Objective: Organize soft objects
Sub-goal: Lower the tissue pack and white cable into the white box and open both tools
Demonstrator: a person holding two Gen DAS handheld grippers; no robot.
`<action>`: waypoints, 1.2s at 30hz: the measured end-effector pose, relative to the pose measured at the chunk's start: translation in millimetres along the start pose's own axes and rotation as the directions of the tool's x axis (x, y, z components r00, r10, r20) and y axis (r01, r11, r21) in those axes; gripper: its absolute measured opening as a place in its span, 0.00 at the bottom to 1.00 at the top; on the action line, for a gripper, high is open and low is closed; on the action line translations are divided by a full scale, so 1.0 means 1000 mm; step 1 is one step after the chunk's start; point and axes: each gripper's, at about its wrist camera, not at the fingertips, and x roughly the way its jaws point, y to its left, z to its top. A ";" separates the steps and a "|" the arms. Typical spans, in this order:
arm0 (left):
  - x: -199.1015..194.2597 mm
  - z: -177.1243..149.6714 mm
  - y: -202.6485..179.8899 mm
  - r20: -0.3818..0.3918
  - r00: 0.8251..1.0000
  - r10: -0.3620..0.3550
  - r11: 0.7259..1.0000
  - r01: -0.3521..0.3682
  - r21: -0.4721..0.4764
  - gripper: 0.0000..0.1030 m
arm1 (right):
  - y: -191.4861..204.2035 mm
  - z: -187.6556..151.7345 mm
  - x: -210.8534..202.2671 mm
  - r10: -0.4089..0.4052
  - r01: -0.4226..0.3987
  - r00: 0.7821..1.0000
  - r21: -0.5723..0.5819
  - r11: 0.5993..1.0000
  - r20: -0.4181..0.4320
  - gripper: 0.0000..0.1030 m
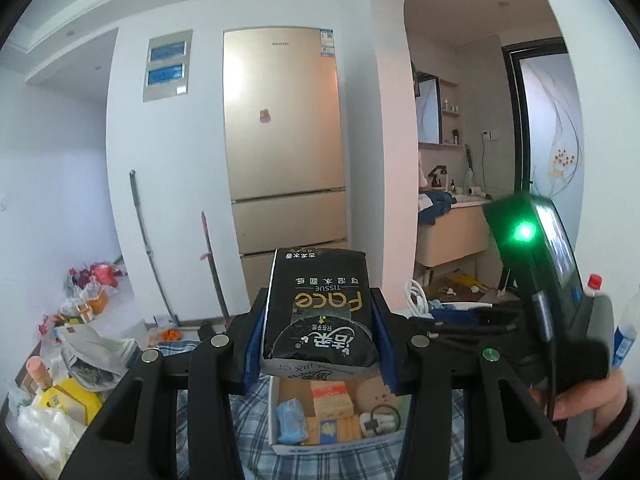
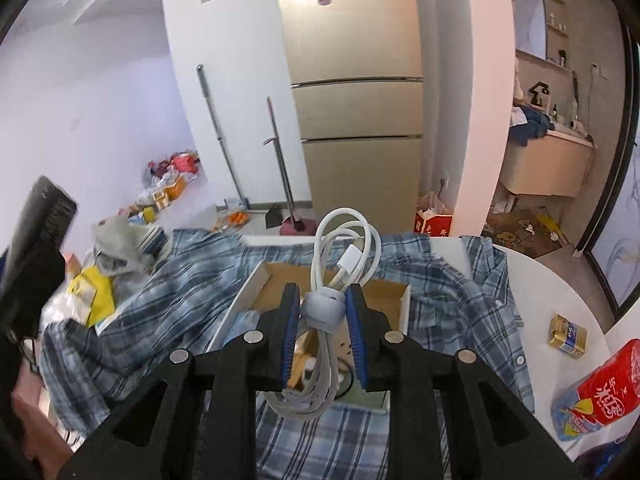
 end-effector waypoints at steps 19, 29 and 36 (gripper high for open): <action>0.177 -0.073 0.010 -0.457 0.887 -0.064 0.997 0.036 -0.068 0.47 | -0.035 -0.040 0.114 -0.043 0.041 0.967 -0.014 0.999 -0.253 0.22; 0.223 -0.120 0.037 -0.602 0.798 -0.024 0.995 -0.040 -0.093 0.47 | -0.043 -0.067 0.160 -0.051 0.045 0.919 -0.024 0.999 -0.391 0.22; 0.231 -0.128 0.038 -0.630 0.775 -0.046 0.994 -0.030 -0.109 0.47 | -0.046 -0.066 0.159 -0.037 0.037 0.921 -0.009 0.999 -0.388 0.25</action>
